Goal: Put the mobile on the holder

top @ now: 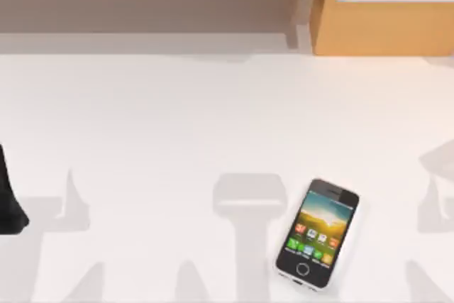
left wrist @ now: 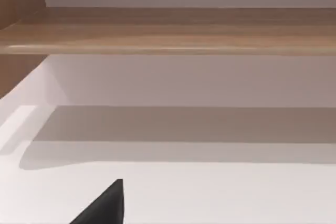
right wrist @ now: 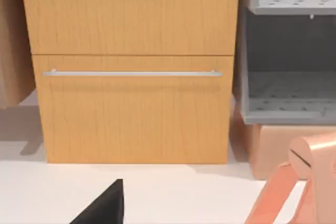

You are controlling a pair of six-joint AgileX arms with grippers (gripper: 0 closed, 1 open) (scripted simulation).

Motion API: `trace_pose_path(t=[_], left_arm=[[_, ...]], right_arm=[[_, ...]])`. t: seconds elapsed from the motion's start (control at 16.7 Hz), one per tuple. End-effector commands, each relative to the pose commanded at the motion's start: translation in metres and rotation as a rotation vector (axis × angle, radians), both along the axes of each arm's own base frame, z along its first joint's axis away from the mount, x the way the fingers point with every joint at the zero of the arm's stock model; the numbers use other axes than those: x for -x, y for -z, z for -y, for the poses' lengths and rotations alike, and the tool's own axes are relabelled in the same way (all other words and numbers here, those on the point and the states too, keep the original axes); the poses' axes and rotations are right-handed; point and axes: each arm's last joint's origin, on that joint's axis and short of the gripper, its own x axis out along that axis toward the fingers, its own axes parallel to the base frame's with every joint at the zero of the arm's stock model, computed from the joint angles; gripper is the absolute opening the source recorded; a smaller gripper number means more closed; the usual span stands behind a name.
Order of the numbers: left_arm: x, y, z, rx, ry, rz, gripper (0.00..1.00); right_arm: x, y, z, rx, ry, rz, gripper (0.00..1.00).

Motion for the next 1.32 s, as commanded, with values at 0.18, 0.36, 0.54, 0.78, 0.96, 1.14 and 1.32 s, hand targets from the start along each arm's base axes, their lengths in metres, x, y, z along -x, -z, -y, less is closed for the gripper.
trace_pose_path(t=[0.18,0.36,0.54,0.78,0.96,1.14,1.32], left_arm=[[0.0,0.0,0.0,0.0,0.0,0.0,1.0],[0.0,0.0,0.0,0.0,0.0,0.0,1.0],[0.0,0.0,0.0,0.0,0.0,0.0,1.0],[0.0,0.0,0.0,0.0,0.0,0.0,1.0],[0.0,0.0,0.0,0.0,0.0,0.0,1.0],[0.0,0.0,0.0,0.0,0.0,0.0,1.0],[0.0,0.0,0.0,0.0,0.0,0.0,1.0]], right_arm=[[0.0,-0.002,-0.001,-0.009,-0.006,-0.007,1.0],[-0.002,-0.018,-0.006,-0.082,-0.05,-0.078,1.0],[-0.011,-0.04,-0.015,-0.198,-0.104,-0.244,1.0],[-0.042,-0.067,-0.041,-0.355,-0.129,-0.587,1.0],[-0.076,-0.076,-0.072,-0.431,-0.08,-0.879,1.0],[-0.109,-0.069,-0.114,-0.453,0.027,-1.145,1.0],[-0.134,-0.05,-0.158,-0.432,0.162,-1.345,1.0]])
